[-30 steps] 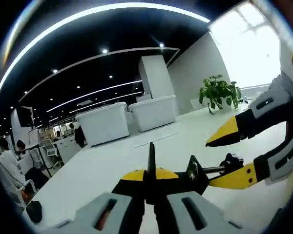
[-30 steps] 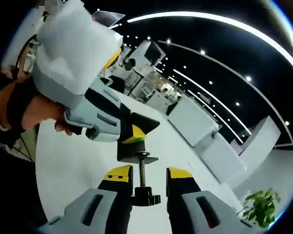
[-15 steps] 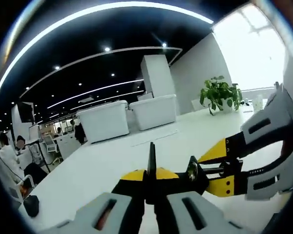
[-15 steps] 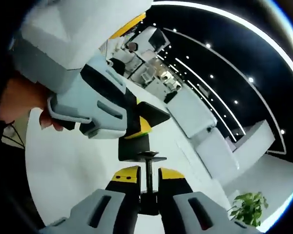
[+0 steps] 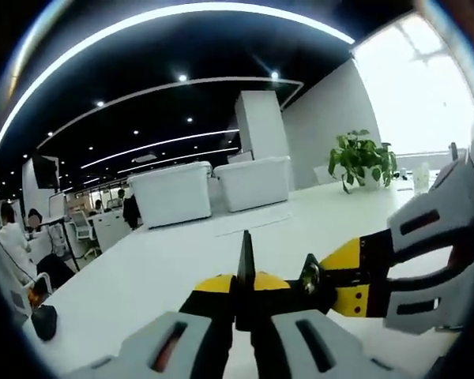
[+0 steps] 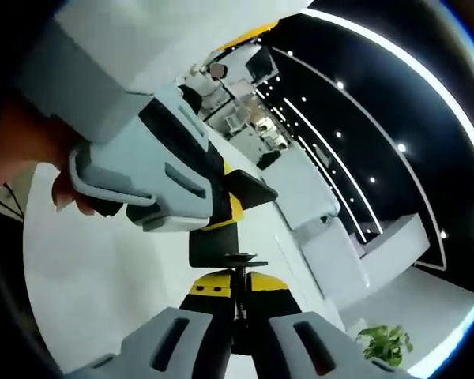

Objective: Clamp the fixed fixture on the desktop, loosen the retaining clip, secure it to the edge of the desk, and tighten the retaining clip.

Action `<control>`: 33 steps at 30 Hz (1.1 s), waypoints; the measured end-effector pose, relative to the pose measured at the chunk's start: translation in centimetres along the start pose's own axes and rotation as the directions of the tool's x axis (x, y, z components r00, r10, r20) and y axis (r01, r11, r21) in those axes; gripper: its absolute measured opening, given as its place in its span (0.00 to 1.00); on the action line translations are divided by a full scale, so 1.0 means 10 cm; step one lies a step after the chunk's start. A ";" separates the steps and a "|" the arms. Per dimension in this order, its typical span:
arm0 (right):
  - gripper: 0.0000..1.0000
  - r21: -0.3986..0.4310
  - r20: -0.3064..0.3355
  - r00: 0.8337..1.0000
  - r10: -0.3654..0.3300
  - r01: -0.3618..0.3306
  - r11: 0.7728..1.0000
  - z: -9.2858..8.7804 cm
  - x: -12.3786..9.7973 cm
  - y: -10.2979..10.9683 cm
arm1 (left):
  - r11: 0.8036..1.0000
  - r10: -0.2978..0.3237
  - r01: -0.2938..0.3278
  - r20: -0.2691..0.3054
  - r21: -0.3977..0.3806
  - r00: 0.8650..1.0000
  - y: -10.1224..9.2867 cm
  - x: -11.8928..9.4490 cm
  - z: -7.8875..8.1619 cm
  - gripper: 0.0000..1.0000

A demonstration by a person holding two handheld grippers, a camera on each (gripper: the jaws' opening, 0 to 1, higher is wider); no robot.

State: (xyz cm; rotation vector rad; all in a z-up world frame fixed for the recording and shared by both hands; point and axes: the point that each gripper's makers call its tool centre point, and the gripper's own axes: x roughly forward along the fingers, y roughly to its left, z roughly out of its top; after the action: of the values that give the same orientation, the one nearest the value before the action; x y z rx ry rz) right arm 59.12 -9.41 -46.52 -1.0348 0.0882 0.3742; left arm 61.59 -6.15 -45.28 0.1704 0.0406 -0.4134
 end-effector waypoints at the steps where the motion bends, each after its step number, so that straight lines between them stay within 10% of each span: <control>1: 0.02 0.000 0.003 1.000 -0.004 0.004 1.000 0.00 0.00 -0.01 | 1.000 0.000 0.000 0.002 -0.001 1.000 -0.01 0.00 0.00 0.07; 19: 0.02 0.078 -0.046 0.998 0.033 -0.029 0.997 -0.20 0.01 0.02 | 0.999 -0.046 0.046 0.017 0.005 0.999 -0.13 -0.04 0.03 0.26; 33: 0.02 0.123 -0.040 0.999 0.016 -0.011 0.992 -0.29 -0.04 -0.05 | 0.998 -0.066 0.067 0.052 -0.009 0.996 -0.03 -0.56 0.12 0.27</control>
State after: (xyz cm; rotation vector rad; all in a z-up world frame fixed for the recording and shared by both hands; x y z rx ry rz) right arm 59.18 -12.19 -47.50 -0.9206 0.1529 0.3558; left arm 56.36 -4.42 -43.71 0.1477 -0.0027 -0.4835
